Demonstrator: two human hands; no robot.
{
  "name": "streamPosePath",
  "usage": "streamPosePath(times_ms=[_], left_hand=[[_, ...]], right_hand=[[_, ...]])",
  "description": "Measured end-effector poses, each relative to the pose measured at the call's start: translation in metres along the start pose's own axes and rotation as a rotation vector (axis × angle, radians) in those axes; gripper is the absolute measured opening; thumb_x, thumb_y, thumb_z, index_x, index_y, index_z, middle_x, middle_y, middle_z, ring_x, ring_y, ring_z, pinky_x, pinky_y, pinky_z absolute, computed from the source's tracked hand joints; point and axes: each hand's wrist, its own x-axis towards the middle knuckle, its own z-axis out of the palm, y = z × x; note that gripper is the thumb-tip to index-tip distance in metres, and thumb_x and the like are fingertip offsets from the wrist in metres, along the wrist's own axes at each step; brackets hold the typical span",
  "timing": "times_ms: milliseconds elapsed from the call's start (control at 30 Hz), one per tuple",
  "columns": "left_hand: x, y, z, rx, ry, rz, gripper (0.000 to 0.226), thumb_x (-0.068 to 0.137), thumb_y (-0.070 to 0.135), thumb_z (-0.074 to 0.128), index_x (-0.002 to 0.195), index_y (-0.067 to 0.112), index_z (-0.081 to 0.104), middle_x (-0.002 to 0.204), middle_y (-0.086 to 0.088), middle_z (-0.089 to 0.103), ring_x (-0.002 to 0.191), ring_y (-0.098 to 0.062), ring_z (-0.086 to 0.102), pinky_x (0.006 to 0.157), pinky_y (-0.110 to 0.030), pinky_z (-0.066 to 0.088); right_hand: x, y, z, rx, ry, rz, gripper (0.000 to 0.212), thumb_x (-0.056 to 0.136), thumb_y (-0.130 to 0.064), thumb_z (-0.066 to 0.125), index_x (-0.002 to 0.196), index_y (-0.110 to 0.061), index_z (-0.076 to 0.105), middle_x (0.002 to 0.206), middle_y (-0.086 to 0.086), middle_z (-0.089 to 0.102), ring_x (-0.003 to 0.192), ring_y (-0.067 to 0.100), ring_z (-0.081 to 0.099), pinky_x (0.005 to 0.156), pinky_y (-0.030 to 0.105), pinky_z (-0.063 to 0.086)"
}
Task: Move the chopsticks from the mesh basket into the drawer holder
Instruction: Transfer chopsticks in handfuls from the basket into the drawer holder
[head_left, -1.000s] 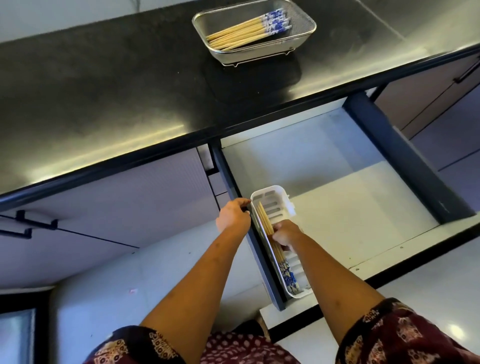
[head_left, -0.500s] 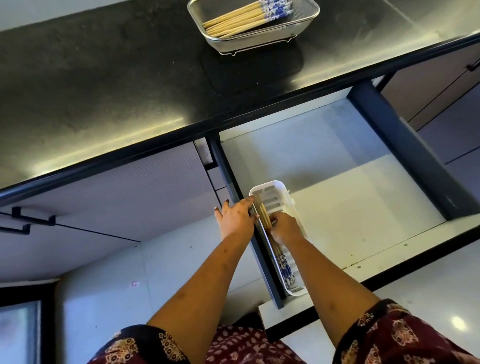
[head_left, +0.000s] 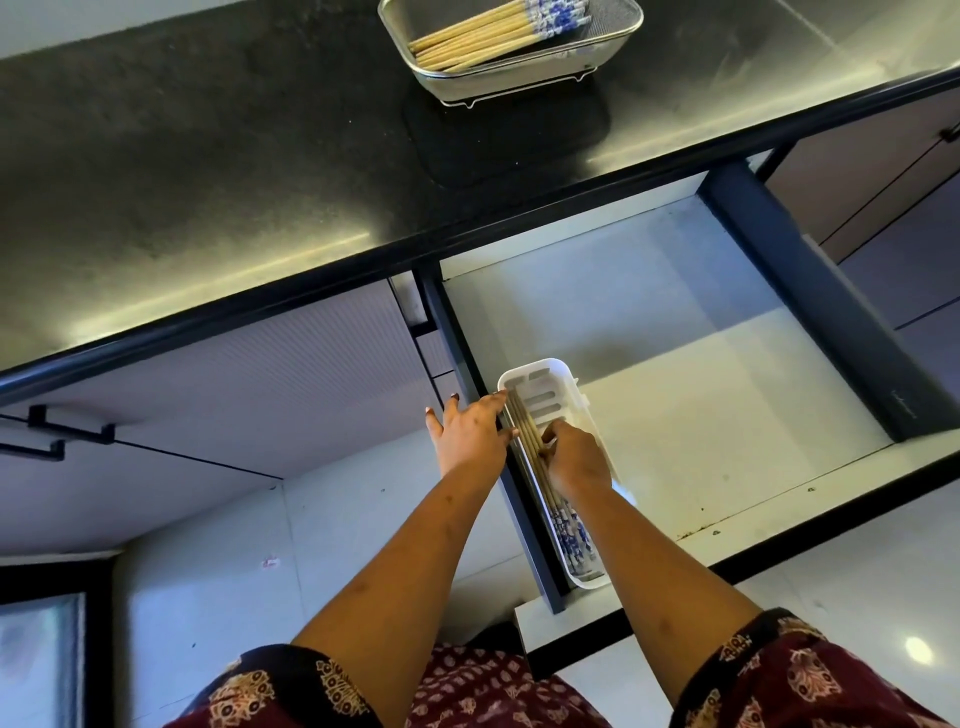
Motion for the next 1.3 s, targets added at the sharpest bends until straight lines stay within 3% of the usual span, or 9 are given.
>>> streamPosePath(times_ms=[167, 367, 500, 733, 1033, 1133, 1200, 1233, 1300], left_hand=[[-0.001, 0.001, 0.001, 0.007, 0.008, 0.011, 0.052, 0.089, 0.034, 0.057, 0.138, 0.031, 0.039, 0.142, 0.001, 0.047, 0.142, -0.022, 0.018, 0.114, -0.052, -0.002], [-0.004, -0.010, -0.014, -0.119, 0.220, -0.021, 0.039, 0.091, 0.023, 0.055, 0.130, 0.023, 0.053, 0.128, -0.006, 0.060, 0.130, -0.024, 0.041, 0.116, -0.045, 0.014], [0.015, 0.004, -0.067, -0.753, 0.360, -0.184, 0.031, 0.090, 0.017, 0.058, 0.120, 0.015, 0.062, 0.114, -0.008, 0.067, 0.098, -0.015, 0.060, 0.091, -0.021, 0.042], [0.108, 0.037, -0.194, -1.447, 0.438, -0.251, 0.029, 0.089, 0.011, 0.058, 0.117, 0.005, 0.062, 0.106, -0.012, 0.066, 0.091, -0.017, 0.061, 0.092, -0.030, 0.048], [0.264, 0.054, -0.276, -1.439, 0.244, -0.260, 0.061, 0.089, 0.023, 0.060, 0.142, 0.010, 0.033, 0.143, -0.011, 0.044, 0.130, -0.027, 0.041, 0.109, -0.038, 0.033], [0.307, 0.052, -0.287, -1.432, 0.162, -0.268, 0.068, 0.091, 0.023, 0.057, 0.147, 0.012, 0.020, 0.151, -0.010, 0.031, 0.136, -0.029, 0.033, 0.108, -0.038, 0.030], [0.325, 0.050, -0.289, -1.415, 0.129, -0.282, 0.068, 0.092, 0.020, 0.054, 0.147, 0.012, 0.015, 0.152, -0.010, 0.027, 0.136, -0.030, 0.032, 0.107, -0.038, 0.030], [0.329, 0.051, -0.290, -1.409, 0.116, -0.284, 0.066, 0.093, 0.017, 0.052, 0.147, 0.012, 0.015, 0.152, -0.011, 0.028, 0.135, -0.030, 0.033, 0.106, -0.038, 0.032], [0.343, 0.052, -0.293, -1.426, 0.057, -0.271, 0.058, 0.093, 0.011, 0.050, 0.145, 0.009, 0.024, 0.146, -0.014, 0.038, 0.124, -0.030, 0.047, 0.096, -0.037, 0.043]], right_hand=[[-0.001, 0.001, 0.001, -0.051, 0.021, -0.032, 0.011, 0.092, -0.011, 0.051, 0.100, -0.013, 0.057, 0.092, 0.010, 0.069, 0.075, 0.023, 0.056, 0.069, 0.029, 0.046], [-0.004, -0.015, -0.018, 0.022, 0.026, -0.068, 0.020, 0.094, -0.019, 0.049, 0.110, -0.009, 0.056, 0.107, 0.014, 0.064, 0.100, 0.033, 0.061, 0.081, 0.037, 0.047], [0.003, -0.055, -0.048, 0.258, 0.127, -0.133, 0.020, 0.094, -0.018, 0.054, 0.107, -0.005, 0.062, 0.105, 0.016, 0.068, 0.097, 0.033, 0.064, 0.083, 0.036, 0.051], [0.031, -0.171, -0.133, 0.617, 0.249, -0.333, 0.014, 0.093, -0.017, 0.054, 0.099, -0.009, 0.063, 0.087, 0.011, 0.066, 0.079, 0.023, 0.064, 0.073, 0.033, 0.052], [0.132, -0.290, -0.220, 1.326, 0.221, -0.171, 0.016, 0.097, -0.007, 0.047, 0.086, -0.014, 0.056, 0.075, 0.006, 0.058, 0.066, 0.011, 0.057, 0.062, 0.022, 0.055], [0.168, -0.318, -0.236, 1.515, 0.181, -0.067, 0.017, 0.097, 0.002, 0.039, 0.092, -0.002, 0.055, 0.081, 0.013, 0.057, 0.073, 0.017, 0.059, 0.091, 0.030, 0.054], [0.185, -0.332, -0.239, 1.561, 0.187, 0.052, 0.021, 0.096, 0.001, 0.041, 0.112, 0.004, 0.055, 0.113, 0.020, 0.060, 0.107, 0.026, 0.061, 0.106, 0.033, 0.041], [0.191, -0.339, -0.239, 1.540, 0.213, 0.129, 0.026, 0.096, -0.002, 0.044, 0.120, 0.002, 0.053, 0.122, 0.019, 0.056, 0.113, 0.025, 0.058, 0.102, 0.030, 0.043], [0.205, -0.352, -0.241, 1.504, 0.230, 0.229, 0.025, 0.095, -0.005, 0.045, 0.118, -0.006, 0.053, 0.112, 0.014, 0.053, 0.092, 0.017, 0.056, 0.085, 0.028, 0.048]])
